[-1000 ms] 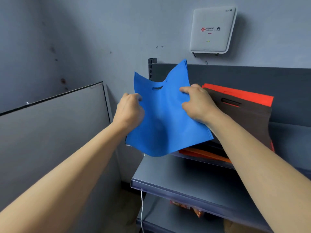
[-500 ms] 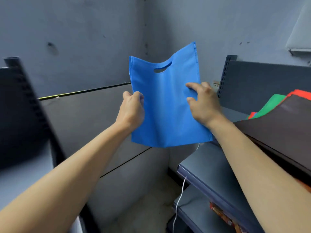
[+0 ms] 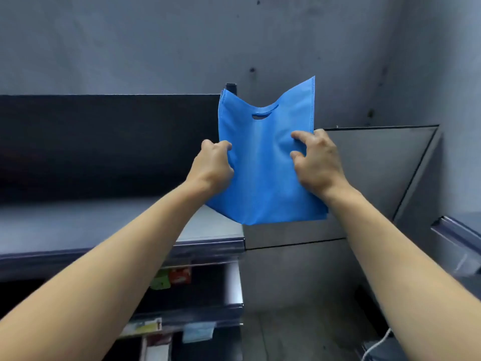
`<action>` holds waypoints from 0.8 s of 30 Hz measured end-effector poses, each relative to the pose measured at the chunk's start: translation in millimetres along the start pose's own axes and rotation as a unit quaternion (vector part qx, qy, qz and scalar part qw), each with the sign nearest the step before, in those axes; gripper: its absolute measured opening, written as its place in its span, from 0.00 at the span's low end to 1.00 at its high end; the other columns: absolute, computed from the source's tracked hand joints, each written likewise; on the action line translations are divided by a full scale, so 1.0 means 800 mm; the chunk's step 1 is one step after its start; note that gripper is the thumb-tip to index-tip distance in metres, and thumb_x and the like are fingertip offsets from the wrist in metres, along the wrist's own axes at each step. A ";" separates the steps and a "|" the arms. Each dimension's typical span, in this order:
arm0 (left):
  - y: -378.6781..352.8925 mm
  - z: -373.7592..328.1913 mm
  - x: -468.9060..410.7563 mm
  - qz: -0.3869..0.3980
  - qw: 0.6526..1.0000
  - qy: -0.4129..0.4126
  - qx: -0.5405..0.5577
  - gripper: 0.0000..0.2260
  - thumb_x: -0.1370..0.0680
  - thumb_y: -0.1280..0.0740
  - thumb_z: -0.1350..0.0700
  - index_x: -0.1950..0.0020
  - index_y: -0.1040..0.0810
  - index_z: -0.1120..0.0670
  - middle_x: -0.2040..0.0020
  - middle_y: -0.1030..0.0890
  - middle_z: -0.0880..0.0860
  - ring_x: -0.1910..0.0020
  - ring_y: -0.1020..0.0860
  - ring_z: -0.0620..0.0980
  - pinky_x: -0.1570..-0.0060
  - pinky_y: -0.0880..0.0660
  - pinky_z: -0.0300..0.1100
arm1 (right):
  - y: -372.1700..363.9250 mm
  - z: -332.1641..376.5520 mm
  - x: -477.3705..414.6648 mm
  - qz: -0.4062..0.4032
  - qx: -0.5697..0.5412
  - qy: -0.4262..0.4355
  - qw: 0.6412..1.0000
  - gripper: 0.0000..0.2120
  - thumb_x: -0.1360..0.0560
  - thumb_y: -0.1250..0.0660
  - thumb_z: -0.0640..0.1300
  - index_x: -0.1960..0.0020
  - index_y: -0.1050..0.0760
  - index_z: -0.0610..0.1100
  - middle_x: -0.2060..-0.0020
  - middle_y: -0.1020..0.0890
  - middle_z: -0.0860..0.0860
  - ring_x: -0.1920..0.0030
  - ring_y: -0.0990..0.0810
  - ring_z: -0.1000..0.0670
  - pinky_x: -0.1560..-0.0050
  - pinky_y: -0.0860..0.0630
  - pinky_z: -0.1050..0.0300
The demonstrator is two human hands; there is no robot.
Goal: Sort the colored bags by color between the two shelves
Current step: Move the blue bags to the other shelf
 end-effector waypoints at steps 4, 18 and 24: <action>0.057 0.095 0.018 -0.026 0.997 0.056 -0.044 0.22 0.22 0.47 0.64 0.28 0.36 0.56 0.35 0.36 0.60 0.48 0.26 0.59 0.49 0.26 0.48 | -0.070 0.083 0.000 0.032 -0.035 0.034 0.998 0.19 0.23 0.38 0.40 0.32 0.30 0.43 0.40 0.29 0.42 0.41 0.27 0.40 0.38 0.32 0.50; 0.302 0.468 0.071 -0.106 0.969 0.176 -0.137 0.18 0.20 0.43 0.62 0.30 0.33 0.58 0.35 0.35 0.61 0.43 0.26 0.63 0.44 0.31 0.48 | -0.337 0.441 0.020 0.125 -0.109 0.125 0.978 0.21 0.22 0.41 0.40 0.29 0.34 0.45 0.41 0.29 0.45 0.43 0.26 0.43 0.41 0.28 0.51; 0.345 0.566 0.076 -0.095 0.960 0.214 -0.150 0.18 0.21 0.43 0.63 0.30 0.33 0.57 0.34 0.35 0.60 0.41 0.27 0.62 0.45 0.30 0.50 | -0.420 0.513 0.024 0.176 -0.080 0.129 0.973 0.27 0.21 0.42 0.41 0.24 0.46 0.50 0.39 0.31 0.44 0.48 0.27 0.45 0.46 0.30 0.53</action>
Point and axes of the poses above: each hand's wrist, its own x-axis away from the middle knuckle, its own y-axis out of the back of the hand, z = x × y, the point moved 8 cm from there along -x, towards the middle knuckle
